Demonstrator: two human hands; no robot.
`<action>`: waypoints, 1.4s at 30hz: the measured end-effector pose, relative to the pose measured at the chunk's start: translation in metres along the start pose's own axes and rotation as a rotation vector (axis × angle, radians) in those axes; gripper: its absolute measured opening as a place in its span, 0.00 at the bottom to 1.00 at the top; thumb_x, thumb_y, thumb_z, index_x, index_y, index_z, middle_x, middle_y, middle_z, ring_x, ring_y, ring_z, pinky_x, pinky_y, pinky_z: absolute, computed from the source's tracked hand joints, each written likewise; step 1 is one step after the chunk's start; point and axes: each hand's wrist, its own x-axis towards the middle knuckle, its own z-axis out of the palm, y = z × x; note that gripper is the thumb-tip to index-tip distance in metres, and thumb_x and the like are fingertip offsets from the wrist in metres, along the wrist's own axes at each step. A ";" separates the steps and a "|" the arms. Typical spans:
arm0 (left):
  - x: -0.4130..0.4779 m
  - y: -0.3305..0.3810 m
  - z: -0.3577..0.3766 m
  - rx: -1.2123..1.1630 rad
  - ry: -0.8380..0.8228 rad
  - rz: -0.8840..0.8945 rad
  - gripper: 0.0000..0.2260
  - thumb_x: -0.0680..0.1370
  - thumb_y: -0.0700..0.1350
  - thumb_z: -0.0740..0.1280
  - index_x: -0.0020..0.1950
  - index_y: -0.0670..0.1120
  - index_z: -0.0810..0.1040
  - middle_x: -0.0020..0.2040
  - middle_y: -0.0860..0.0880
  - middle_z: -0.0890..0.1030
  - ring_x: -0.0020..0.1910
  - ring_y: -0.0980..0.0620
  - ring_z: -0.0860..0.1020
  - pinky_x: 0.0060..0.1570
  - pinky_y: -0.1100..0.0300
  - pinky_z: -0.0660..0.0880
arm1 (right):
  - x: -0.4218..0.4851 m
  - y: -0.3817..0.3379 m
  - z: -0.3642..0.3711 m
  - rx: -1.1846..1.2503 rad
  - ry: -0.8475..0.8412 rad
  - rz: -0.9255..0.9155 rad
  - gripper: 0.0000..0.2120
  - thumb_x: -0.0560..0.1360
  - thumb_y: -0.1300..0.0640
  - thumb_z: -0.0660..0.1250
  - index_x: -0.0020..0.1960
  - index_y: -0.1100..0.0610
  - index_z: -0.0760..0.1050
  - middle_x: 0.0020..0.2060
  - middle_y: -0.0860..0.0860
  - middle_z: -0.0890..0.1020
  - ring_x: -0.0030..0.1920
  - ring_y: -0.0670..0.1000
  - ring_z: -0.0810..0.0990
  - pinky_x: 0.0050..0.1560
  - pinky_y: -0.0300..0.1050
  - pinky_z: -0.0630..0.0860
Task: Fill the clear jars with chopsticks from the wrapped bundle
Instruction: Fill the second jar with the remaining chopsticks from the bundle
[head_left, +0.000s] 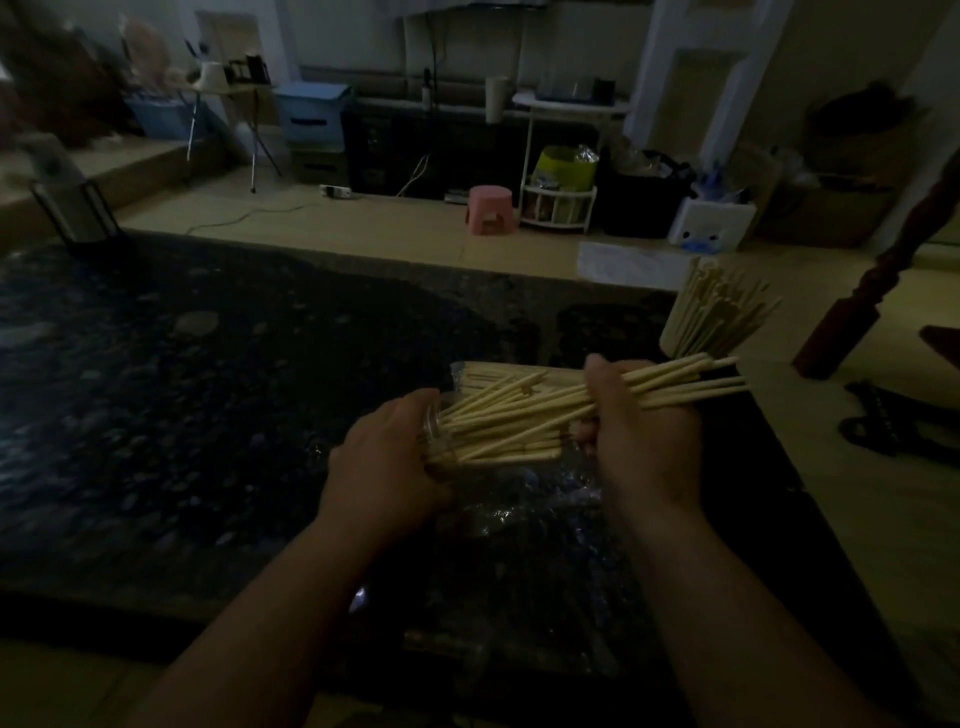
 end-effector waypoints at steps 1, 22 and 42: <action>0.001 -0.001 0.000 0.003 0.002 0.000 0.39 0.61 0.62 0.74 0.70 0.62 0.64 0.63 0.56 0.73 0.62 0.50 0.72 0.59 0.43 0.73 | 0.001 -0.001 -0.001 0.016 0.030 -0.016 0.11 0.77 0.56 0.68 0.35 0.52 0.74 0.22 0.46 0.76 0.24 0.42 0.74 0.27 0.38 0.71; -0.002 0.005 0.000 0.037 0.004 0.063 0.40 0.61 0.56 0.76 0.71 0.61 0.63 0.64 0.56 0.73 0.62 0.51 0.72 0.60 0.45 0.72 | -0.004 0.009 0.000 -0.192 -0.402 0.087 0.05 0.69 0.56 0.76 0.40 0.53 0.81 0.38 0.44 0.84 0.42 0.41 0.82 0.46 0.38 0.78; -0.002 0.005 -0.005 0.088 -0.005 0.022 0.42 0.63 0.60 0.75 0.74 0.60 0.60 0.68 0.55 0.70 0.66 0.50 0.69 0.63 0.44 0.69 | -0.011 0.004 0.007 -0.263 -0.430 -0.116 0.14 0.75 0.38 0.63 0.54 0.42 0.79 0.57 0.36 0.76 0.61 0.37 0.72 0.62 0.34 0.68</action>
